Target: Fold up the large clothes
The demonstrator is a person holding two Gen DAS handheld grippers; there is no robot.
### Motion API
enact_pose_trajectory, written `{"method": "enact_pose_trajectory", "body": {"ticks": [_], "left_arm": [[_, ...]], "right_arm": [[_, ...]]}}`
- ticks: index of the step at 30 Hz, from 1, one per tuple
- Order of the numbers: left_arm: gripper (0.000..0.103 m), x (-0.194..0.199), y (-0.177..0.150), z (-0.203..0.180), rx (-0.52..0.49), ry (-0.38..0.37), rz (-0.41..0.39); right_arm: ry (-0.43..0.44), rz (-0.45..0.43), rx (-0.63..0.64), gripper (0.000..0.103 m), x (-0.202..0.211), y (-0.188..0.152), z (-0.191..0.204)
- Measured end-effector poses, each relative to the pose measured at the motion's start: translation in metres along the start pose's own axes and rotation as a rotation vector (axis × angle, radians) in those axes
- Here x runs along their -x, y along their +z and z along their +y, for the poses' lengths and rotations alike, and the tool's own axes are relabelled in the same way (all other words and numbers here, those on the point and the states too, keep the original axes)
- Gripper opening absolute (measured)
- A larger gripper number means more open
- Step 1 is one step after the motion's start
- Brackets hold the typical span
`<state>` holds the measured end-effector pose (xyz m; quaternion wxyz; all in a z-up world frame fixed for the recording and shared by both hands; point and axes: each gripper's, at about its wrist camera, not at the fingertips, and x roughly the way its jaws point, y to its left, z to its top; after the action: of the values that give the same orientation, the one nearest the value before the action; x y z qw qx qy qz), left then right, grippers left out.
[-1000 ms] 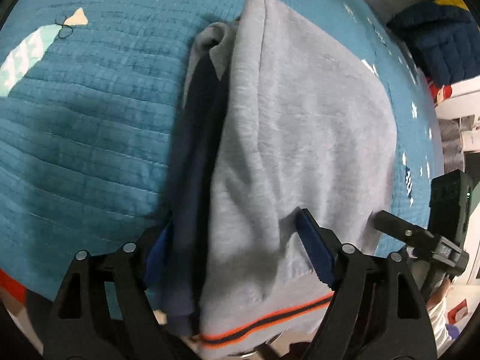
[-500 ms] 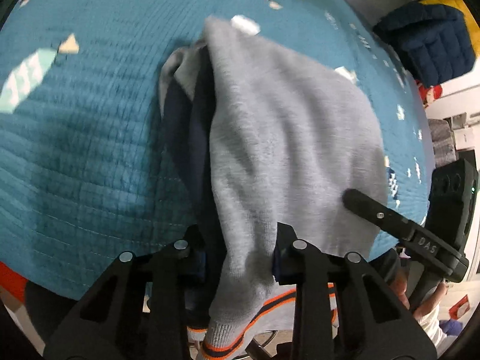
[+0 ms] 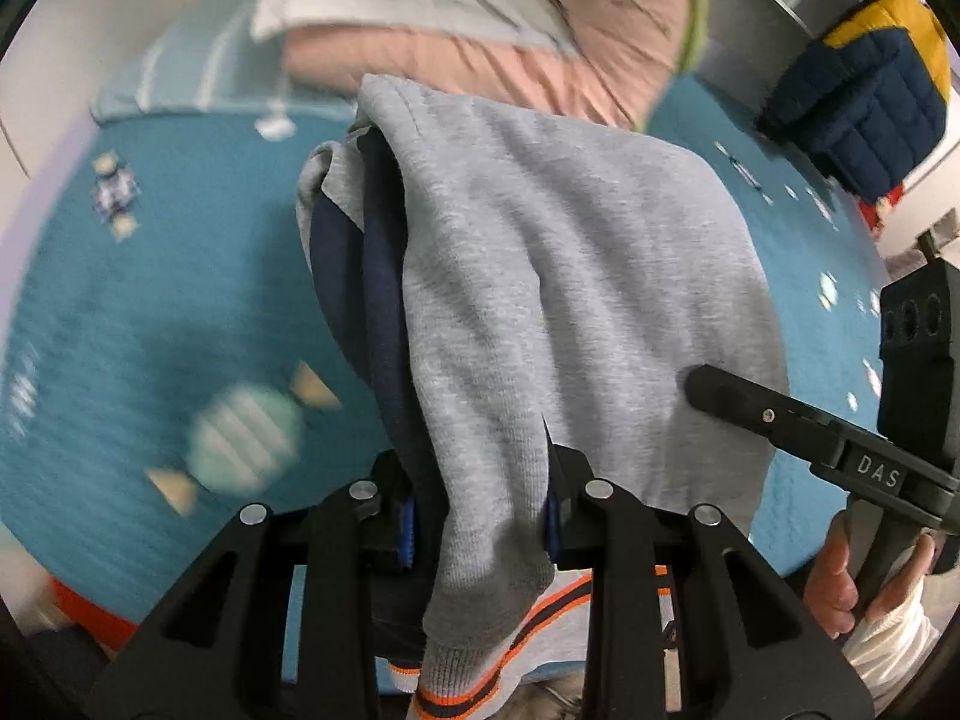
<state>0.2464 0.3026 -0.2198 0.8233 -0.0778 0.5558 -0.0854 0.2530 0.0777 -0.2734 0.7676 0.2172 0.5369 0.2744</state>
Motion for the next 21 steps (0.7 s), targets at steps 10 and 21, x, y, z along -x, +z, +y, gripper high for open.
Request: {"method": "enact_pose_trajectory", "body": {"ticks": [10,21], "left_arm": [[0.030,-0.054,0.082,0.121,0.059,0.126,0.051],[0.055,-0.076,0.058,0.168,0.081,0.300,-0.015]], "right_arm": [[-0.008,0.068,-0.029,0.036,-0.143,0.073,0.014],[-0.236,-0.095,0.032,0.069,-0.110,0.077,-0.004]]}}
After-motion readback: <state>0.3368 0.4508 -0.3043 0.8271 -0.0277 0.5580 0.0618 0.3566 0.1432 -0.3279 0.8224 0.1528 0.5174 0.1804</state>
